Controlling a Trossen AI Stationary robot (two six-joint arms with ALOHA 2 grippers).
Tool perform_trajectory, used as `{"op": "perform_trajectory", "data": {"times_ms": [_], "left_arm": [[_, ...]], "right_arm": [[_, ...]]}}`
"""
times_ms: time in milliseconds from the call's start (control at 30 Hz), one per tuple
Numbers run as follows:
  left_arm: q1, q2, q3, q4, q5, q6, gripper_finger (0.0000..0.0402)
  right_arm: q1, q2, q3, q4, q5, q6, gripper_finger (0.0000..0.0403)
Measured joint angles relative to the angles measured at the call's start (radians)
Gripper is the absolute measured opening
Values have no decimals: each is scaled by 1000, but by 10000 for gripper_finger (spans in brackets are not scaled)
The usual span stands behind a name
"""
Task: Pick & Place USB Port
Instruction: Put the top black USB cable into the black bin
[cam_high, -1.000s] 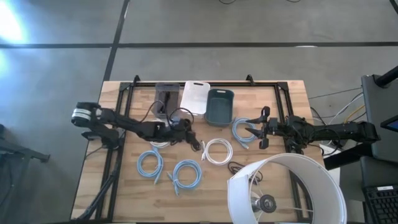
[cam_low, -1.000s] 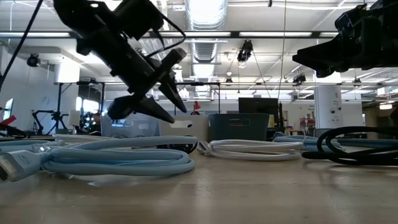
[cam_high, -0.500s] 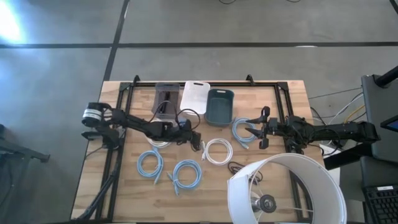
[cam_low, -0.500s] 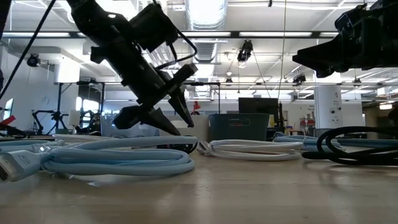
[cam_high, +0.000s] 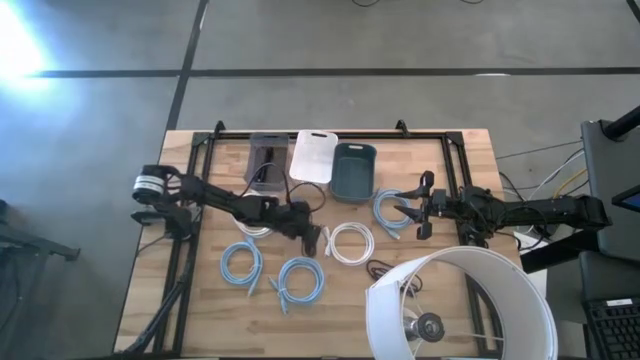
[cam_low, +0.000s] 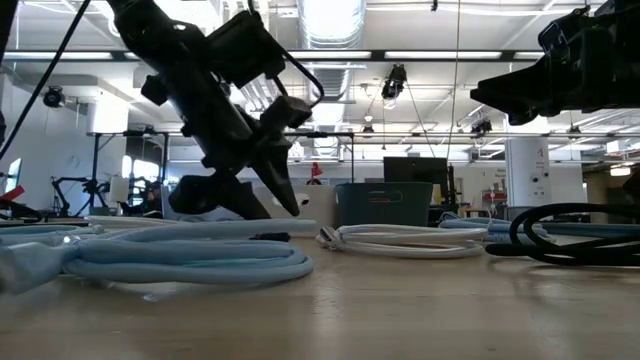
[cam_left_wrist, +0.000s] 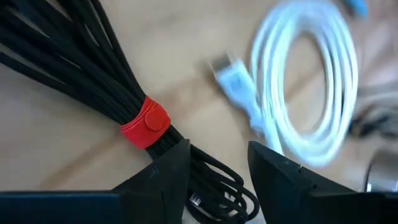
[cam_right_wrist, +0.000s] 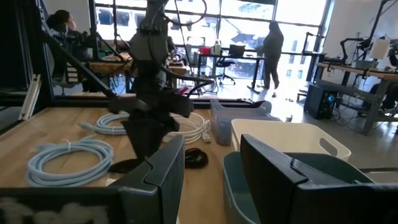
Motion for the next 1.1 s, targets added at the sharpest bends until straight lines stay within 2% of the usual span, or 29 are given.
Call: {"op": "perform_trajectory", "data": {"times_ms": [167, 300, 400, 567, 667, 1100], "left_arm": [[0, -10, 0, -50, 145, 107, 167], [0, -32, 8, -102, 165, 180, 167], [0, -69, 41, -212, 106, 187, 167], [-1, -111, 106, -437, -52, 208, 167], [-4, -109, 108, -437, -121, 204, 167], [-11, 8, 93, -336, -127, 118, 167]], "right_arm": [[0, 0, 0, 0, 0, 0, 150], [0, 0, 0, -1, 0, 3, 150], [0, 0, 0, -1, 0, 3, 150], [0, 0, 0, -5, 0, 0, 150], [0, 0, 0, -6, 0, 1, 150], [0, 0, 0, -7, 0, 3, 150]]}}
